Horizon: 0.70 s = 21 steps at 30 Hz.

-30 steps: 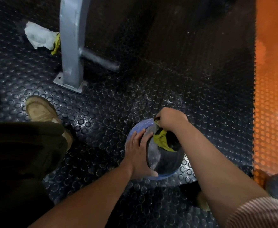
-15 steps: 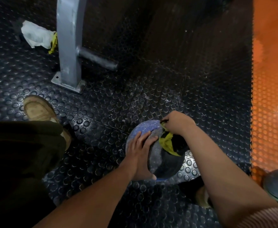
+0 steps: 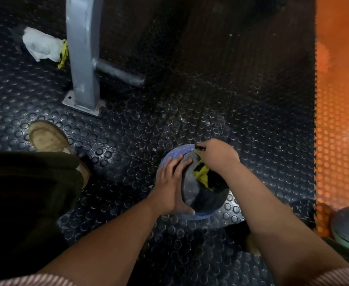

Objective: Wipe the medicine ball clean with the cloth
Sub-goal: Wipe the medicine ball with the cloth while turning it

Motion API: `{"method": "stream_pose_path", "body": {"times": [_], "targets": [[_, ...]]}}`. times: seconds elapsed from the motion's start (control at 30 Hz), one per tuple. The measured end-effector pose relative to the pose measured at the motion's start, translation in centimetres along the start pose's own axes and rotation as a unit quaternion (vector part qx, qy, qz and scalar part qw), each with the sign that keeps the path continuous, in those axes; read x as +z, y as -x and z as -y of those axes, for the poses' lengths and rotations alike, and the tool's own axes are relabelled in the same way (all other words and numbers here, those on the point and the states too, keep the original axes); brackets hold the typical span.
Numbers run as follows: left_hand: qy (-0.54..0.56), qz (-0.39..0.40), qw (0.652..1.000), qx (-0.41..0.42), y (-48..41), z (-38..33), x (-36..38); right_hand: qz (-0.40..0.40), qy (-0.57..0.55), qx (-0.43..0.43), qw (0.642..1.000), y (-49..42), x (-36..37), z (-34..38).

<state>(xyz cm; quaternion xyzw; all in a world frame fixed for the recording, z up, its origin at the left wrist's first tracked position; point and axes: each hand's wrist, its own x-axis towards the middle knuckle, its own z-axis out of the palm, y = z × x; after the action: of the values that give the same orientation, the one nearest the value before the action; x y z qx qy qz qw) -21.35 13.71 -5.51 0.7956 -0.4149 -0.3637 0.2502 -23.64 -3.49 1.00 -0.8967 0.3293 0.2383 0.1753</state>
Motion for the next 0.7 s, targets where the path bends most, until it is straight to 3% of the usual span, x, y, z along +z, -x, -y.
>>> {"method": "stream_pose_path", "body": {"times": [0.17,0.33,0.5,0.7], "targets": [[0.032,0.007,0.999,0.011,-0.7,0.3,-1.0,-0.010,0.008,-0.028,1.000,4.1,1.0,0.0],[0.019,0.001,0.999,0.026,-0.2,0.9,0.0,-0.010,0.039,0.034,0.999,4.0,0.9,0.9],[-0.060,0.013,0.998,-0.014,0.1,-0.1,0.1,-0.002,0.004,0.064,0.998,0.0,-0.7,1.8],[0.034,-0.004,0.999,0.038,-0.9,1.1,-0.9,-0.035,0.053,0.003,0.998,3.9,1.7,0.9]]}}
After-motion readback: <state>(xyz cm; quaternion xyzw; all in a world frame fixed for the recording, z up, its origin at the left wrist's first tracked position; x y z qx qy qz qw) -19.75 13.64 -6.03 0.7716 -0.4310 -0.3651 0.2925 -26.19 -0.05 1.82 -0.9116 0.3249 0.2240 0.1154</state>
